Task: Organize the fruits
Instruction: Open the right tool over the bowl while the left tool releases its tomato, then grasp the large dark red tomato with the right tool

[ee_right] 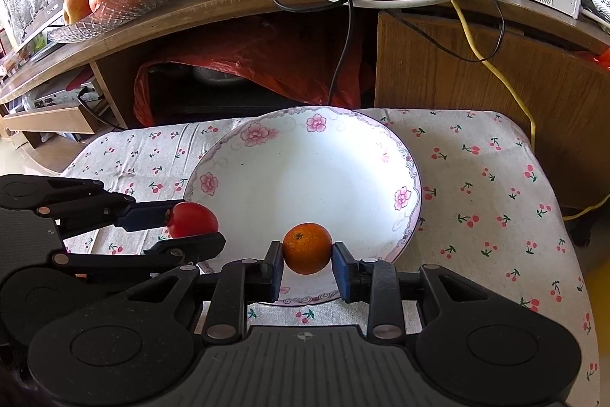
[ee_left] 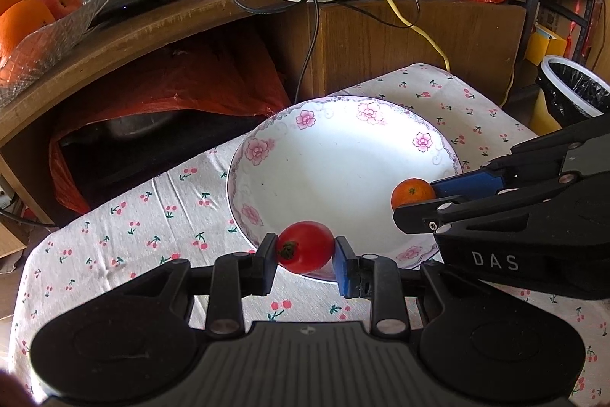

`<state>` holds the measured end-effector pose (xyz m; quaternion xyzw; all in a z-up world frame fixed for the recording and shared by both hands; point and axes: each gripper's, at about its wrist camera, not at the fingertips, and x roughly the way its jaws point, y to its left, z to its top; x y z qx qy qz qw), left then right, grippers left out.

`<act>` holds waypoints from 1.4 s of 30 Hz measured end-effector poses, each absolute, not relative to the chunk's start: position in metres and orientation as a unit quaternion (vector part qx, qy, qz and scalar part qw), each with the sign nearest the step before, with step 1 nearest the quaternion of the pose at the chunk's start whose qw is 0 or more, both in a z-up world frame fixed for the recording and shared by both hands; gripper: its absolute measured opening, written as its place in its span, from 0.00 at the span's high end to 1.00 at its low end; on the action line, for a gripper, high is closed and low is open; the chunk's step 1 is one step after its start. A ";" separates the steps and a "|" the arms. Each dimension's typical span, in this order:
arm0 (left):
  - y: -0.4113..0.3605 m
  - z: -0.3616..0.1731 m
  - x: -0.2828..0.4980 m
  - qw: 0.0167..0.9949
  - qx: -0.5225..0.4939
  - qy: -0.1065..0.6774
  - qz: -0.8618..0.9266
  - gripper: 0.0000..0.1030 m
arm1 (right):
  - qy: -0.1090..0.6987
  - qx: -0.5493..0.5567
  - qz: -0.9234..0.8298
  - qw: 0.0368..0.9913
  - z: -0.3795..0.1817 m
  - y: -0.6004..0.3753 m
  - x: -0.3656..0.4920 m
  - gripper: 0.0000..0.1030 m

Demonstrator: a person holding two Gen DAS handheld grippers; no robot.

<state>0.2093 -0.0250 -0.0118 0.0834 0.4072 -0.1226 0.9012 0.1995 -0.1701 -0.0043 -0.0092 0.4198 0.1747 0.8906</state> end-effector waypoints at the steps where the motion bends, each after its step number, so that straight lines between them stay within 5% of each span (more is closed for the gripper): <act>1: -0.025 -0.012 0.209 0.901 0.084 0.407 -0.122 0.63 | 0.420 -0.009 0.174 0.891 -0.004 -0.170 0.199 0.74; 42: -0.021 -0.006 0.196 0.900 0.074 0.411 -0.127 0.55 | 0.419 -0.008 0.166 0.892 0.004 -0.175 0.181 0.66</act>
